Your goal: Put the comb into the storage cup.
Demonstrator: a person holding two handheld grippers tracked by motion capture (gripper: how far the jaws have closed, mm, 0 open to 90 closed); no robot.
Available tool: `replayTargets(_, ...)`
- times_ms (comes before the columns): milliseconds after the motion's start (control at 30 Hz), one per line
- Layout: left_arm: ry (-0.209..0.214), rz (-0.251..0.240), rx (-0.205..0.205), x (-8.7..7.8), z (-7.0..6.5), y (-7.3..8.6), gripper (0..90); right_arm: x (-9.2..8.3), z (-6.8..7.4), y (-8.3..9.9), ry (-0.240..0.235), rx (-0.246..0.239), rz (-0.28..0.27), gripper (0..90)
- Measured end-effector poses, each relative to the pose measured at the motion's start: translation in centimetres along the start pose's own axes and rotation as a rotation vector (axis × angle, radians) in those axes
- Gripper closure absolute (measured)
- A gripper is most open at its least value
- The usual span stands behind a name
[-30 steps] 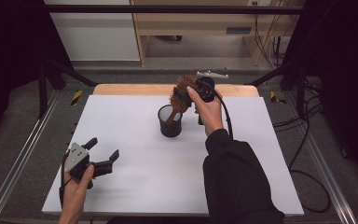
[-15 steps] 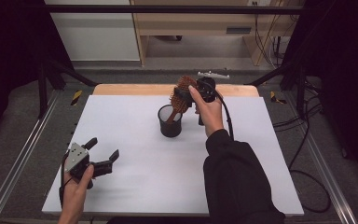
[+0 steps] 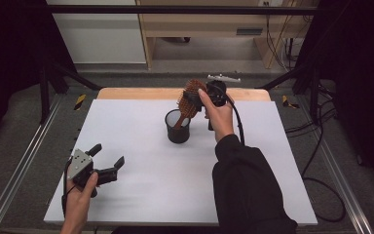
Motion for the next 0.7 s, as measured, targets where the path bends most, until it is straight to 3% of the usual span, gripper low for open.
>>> replayTargets(400, -0.003, -0.002, -0.005, -0.1, -0.1, 0.0, 4.5, -2.1, 0.1, -0.2, 0.05, -0.074, -0.014, 5.6)
replayTargets(700, -0.024, -0.019, -0.031, -0.4, 0.3, -0.1, 4.3, -4.1, 0.5, -0.3, 0.045, -0.114, -0.046, 5.9)
Point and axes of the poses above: each handheld gripper's, and its own axes: x roughly forward along the jaws, y roughly out of its underside, z roughly to its left, the point moved 3 cm from there along x, roughly forward along the jaws, and after that the axes turned 2 degrees about -x, right-handed, at the moved point
